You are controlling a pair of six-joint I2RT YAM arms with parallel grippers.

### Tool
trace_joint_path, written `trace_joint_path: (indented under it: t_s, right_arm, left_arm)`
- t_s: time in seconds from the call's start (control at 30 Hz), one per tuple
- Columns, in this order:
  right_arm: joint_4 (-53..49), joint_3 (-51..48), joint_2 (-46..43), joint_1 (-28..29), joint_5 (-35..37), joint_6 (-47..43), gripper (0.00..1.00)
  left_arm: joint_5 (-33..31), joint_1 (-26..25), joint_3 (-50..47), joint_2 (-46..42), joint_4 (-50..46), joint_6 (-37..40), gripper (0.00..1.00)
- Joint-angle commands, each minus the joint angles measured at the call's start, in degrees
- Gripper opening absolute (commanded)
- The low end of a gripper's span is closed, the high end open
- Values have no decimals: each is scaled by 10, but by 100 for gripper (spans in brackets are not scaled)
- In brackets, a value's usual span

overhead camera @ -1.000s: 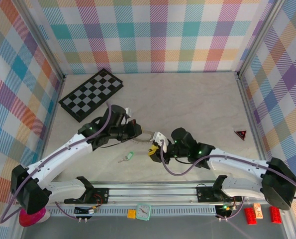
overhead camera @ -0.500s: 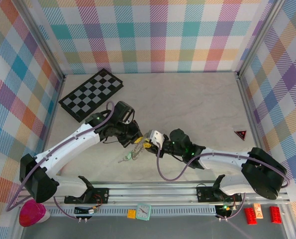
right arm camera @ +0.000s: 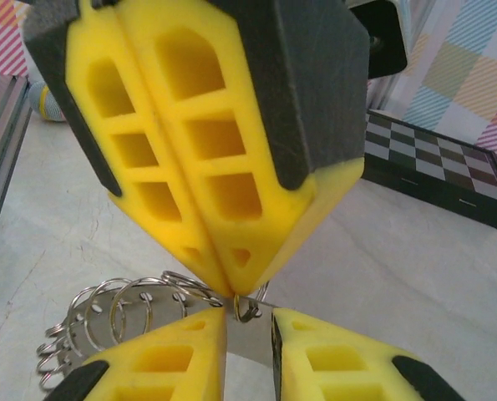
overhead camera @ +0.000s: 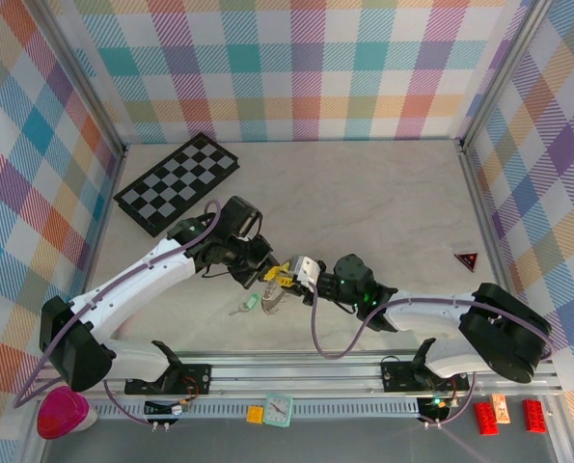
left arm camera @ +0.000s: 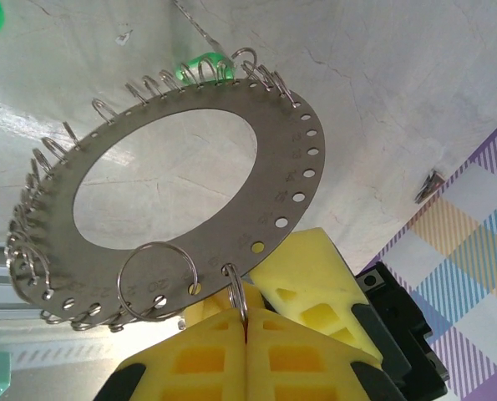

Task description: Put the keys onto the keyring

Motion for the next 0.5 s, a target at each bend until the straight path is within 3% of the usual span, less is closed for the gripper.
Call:
trace_joint_path:
  t_s: [0.0, 0.47]
  right_arm:
    - [52, -5, 10, 1, -22, 5, 23]
    - [66, 8, 27, 1, -31, 25, 9]
  left_arm:
    - [18, -5, -1, -16, 7, -23, 0]
    - [14, -5, -14, -36, -2, -40, 0]
